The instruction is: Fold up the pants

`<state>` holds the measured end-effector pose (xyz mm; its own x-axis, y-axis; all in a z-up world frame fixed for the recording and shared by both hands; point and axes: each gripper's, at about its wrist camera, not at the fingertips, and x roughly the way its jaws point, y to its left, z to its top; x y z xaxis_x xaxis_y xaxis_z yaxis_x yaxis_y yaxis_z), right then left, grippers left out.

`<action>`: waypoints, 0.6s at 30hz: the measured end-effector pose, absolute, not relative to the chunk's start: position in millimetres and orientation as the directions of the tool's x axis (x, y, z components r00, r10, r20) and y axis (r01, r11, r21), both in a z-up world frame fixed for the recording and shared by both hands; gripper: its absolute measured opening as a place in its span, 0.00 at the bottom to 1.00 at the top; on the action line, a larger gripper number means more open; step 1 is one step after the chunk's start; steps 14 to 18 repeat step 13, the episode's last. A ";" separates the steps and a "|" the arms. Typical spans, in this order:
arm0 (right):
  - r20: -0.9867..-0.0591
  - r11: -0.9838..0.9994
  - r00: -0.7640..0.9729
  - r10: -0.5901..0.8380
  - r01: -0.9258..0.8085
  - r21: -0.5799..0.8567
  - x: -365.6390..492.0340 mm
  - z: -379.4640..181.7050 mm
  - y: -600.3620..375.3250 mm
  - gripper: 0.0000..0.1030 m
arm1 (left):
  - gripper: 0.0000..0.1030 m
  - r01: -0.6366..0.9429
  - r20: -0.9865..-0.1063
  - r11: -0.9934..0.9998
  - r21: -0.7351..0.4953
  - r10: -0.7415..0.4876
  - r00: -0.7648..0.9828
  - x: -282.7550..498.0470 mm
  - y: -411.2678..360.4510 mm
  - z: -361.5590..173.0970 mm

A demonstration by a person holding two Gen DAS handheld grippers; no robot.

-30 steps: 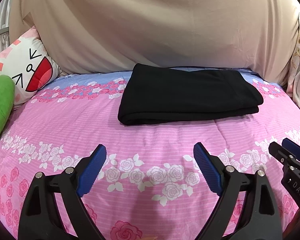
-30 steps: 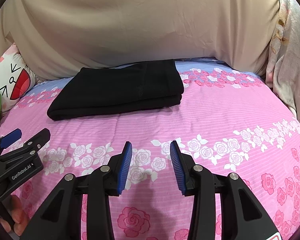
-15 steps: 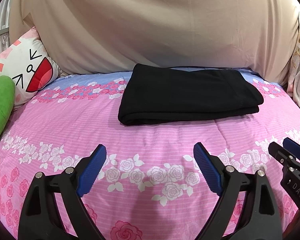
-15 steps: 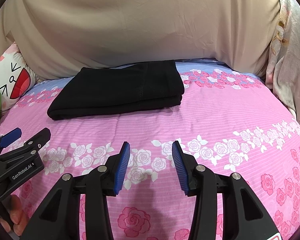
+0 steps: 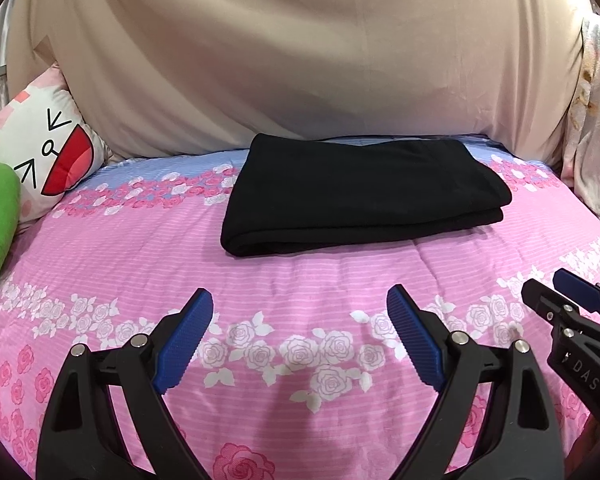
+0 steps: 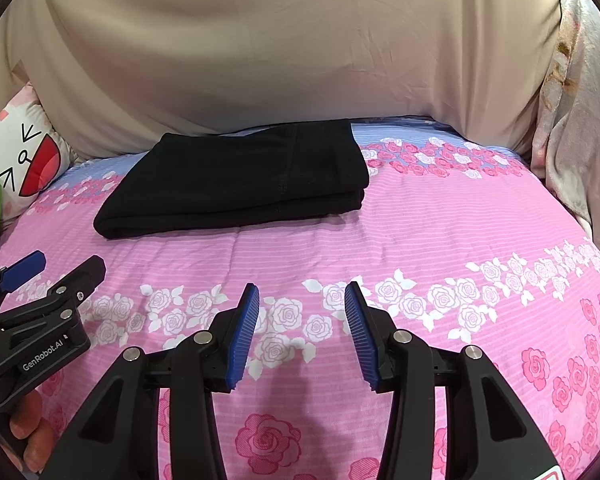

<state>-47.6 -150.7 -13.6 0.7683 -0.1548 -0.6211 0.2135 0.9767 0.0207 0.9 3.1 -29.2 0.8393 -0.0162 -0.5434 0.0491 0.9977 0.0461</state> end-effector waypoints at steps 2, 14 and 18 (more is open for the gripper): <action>-0.621 0.977 0.768 -0.155 0.213 0.020 -47.3 -13.8 -150.7 0.43 | 0.84 0.050 -0.536 0.998 0.048 -0.016 0.844 -0.3 2.4 -28.4; -0.614 0.977 0.773 -0.159 0.212 0.014 -47.6 -13.6 -152.8 0.49 | 0.84 0.044 -0.541 0.997 0.070 0.001 0.841 -0.1 -0.6 -28.0; -0.614 0.977 0.773 -0.159 0.212 0.014 -47.6 -13.6 -152.8 0.49 | 0.84 0.044 -0.541 0.997 0.070 0.001 0.841 -0.1 -0.6 -28.0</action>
